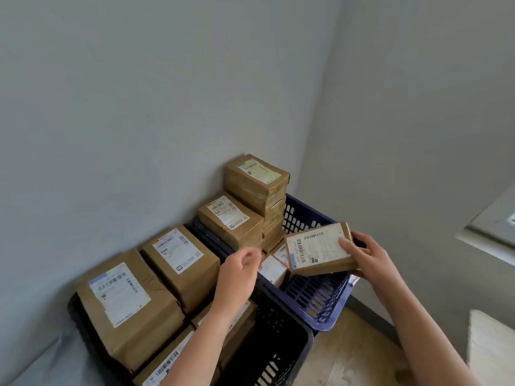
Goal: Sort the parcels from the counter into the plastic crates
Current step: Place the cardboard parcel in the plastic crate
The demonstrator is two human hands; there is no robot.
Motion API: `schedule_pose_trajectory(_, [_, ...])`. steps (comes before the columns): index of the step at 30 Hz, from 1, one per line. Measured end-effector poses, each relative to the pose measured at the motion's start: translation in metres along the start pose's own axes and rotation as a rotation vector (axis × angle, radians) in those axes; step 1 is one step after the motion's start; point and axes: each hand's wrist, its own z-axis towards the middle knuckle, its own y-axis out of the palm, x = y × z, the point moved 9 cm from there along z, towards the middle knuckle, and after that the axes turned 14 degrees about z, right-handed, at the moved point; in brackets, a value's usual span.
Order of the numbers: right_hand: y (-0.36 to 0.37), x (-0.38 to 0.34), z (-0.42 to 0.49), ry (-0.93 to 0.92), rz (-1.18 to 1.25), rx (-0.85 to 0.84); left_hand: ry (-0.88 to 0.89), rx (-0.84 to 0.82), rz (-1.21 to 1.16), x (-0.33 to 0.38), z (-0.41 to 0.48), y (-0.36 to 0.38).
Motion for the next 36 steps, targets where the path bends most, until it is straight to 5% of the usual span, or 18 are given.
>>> schedule_pose_trajectory(8, [0.073, 0.081, 0.129, 0.386, 0.049, -0.468, -0.103, 0.212, 0.156, 0.002, 0.032, -0.01])
schedule_pose_trajectory(13, [0.115, 0.119, 0.171, 0.452, -0.118, -0.657, -0.133, 0.267, 0.326, 0.02, 0.047, 0.015])
schedule_pose_trajectory(21, [0.151, 0.116, 0.176, 0.181, -0.498, -0.775, -0.144, -0.03, 0.918, 0.002, 0.088, 0.098])
schedule_pose_trajectory(25, [0.138, 0.068, 0.174, -0.431, -0.666, -0.737, -0.199, -0.066, 0.988, -0.017, 0.096, 0.104])
schedule_pose_trajectory(28, [0.146, 0.073, 0.135, -0.836, -0.854, -0.972, -0.209, -0.03, 1.004, -0.018, 0.1, 0.104])
schedule_pose_trajectory(36, [0.155, 0.089, 0.133, -0.853, -1.054, -1.003, -0.244, -0.009, 1.063, -0.026, 0.106, 0.121])
